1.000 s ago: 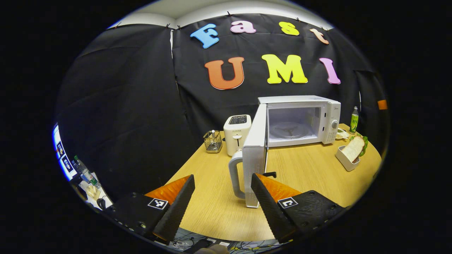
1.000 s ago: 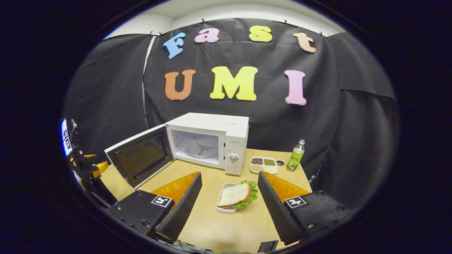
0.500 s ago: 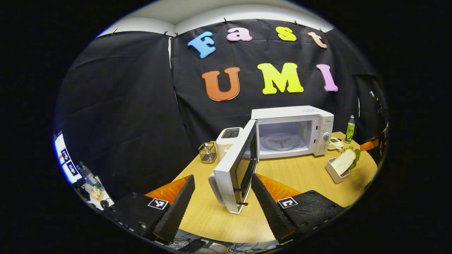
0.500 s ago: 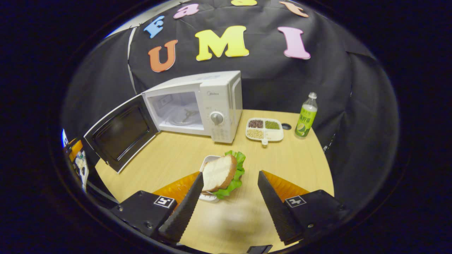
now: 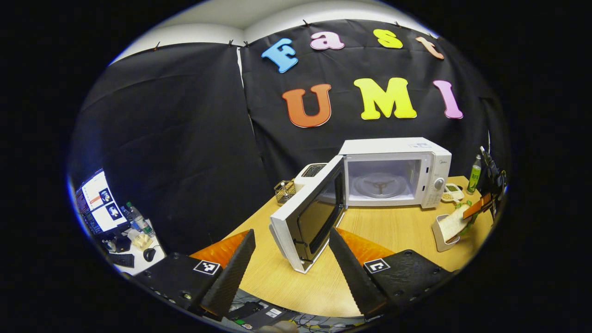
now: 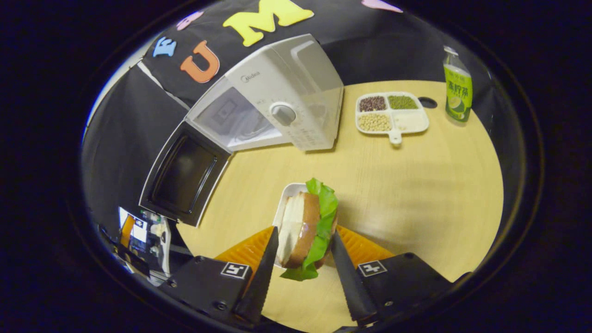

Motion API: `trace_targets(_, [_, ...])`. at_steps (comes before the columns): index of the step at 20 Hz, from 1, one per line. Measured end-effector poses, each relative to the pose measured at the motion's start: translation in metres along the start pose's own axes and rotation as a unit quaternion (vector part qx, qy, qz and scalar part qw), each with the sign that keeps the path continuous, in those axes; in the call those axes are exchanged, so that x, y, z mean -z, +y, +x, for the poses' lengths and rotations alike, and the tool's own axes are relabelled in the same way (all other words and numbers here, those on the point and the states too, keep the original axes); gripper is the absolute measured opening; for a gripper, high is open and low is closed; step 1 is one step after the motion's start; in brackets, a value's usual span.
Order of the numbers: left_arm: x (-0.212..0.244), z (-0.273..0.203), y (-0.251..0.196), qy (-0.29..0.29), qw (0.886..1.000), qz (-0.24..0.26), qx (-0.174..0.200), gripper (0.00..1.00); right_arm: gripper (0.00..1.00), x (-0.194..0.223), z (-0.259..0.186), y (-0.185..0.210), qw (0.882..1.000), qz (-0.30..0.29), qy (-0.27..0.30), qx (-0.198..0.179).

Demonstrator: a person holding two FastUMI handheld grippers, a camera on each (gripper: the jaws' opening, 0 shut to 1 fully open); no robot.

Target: Open the microwave oven with the left hand, put the food in, and close the microwave oven.

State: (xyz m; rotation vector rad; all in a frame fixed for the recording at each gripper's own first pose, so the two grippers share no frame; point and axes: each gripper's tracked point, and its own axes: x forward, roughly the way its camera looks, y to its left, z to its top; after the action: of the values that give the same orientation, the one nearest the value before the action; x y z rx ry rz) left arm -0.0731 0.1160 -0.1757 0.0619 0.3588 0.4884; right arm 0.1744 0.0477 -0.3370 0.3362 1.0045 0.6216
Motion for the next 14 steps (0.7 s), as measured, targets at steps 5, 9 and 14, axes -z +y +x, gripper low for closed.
trace_targets(5, [-0.009,-0.020,0.001,0.000,1.000,-0.002,-0.029,0.96,0.39,-0.002,0.000,-0.002,0.998,0.038,0.027,-0.035])
trace_targets(9, [-0.013,-0.024,0.005,-0.004,0.999,-0.003,-0.035,0.97,0.37,-0.002,-0.004,0.008,0.997,0.055,0.030,-0.051])
trace_targets(14, [-0.019,-0.014,0.009,-0.014,1.000,-0.001,-0.022,0.97,0.24,-0.018,-0.025,0.032,0.997,0.035,-0.002,-0.066])
